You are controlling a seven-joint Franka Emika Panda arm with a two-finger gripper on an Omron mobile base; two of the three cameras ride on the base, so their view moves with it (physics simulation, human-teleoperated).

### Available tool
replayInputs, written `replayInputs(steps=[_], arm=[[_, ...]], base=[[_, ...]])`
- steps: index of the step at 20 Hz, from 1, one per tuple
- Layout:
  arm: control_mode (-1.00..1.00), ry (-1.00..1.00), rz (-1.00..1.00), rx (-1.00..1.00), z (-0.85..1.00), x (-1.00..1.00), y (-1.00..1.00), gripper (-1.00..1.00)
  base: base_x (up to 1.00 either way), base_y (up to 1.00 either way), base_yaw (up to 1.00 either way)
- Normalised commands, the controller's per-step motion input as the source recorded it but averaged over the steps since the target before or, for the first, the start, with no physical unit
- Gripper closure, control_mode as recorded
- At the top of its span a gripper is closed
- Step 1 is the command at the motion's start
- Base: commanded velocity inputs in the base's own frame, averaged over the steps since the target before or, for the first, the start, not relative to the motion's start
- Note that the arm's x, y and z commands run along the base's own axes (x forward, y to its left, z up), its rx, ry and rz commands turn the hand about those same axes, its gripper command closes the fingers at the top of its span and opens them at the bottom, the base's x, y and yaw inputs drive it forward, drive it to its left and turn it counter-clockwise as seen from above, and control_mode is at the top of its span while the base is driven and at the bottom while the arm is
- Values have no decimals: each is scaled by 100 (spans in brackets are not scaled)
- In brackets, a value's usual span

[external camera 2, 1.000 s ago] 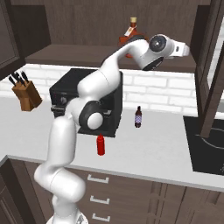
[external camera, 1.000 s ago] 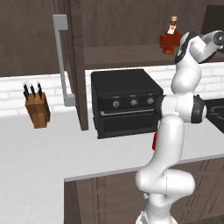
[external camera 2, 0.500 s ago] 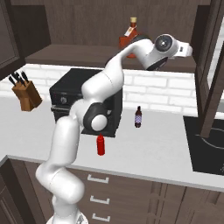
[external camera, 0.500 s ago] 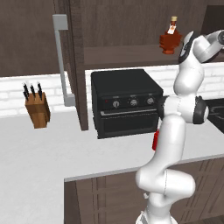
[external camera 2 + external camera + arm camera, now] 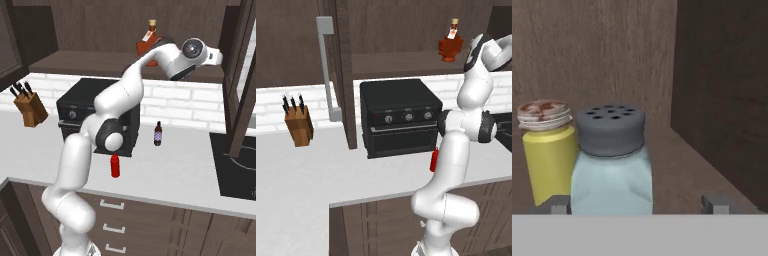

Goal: Put the shaker and condiment bottle from the counter next to their counterparts in the cabinet.

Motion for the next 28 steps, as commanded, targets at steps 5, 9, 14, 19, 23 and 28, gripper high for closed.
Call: replayInputs(steps=[5,9,14,19,23,28], arm=[[-100,0,0,0,1,-31,12,-100],[-100,1,0,0,0,-22,36,-100],[-100,3,1,0,0,-26,46,-100],[-100,0,0,0,0,-65,26,-100],[-100,0,0,0,0,-84,18,-100],[-100,0,0,0,0,-66,56,-100]], base=[[0,0,0],[0,0,0],[0,0,0],[0,0,0],[0,0,0],[0,0,0]])
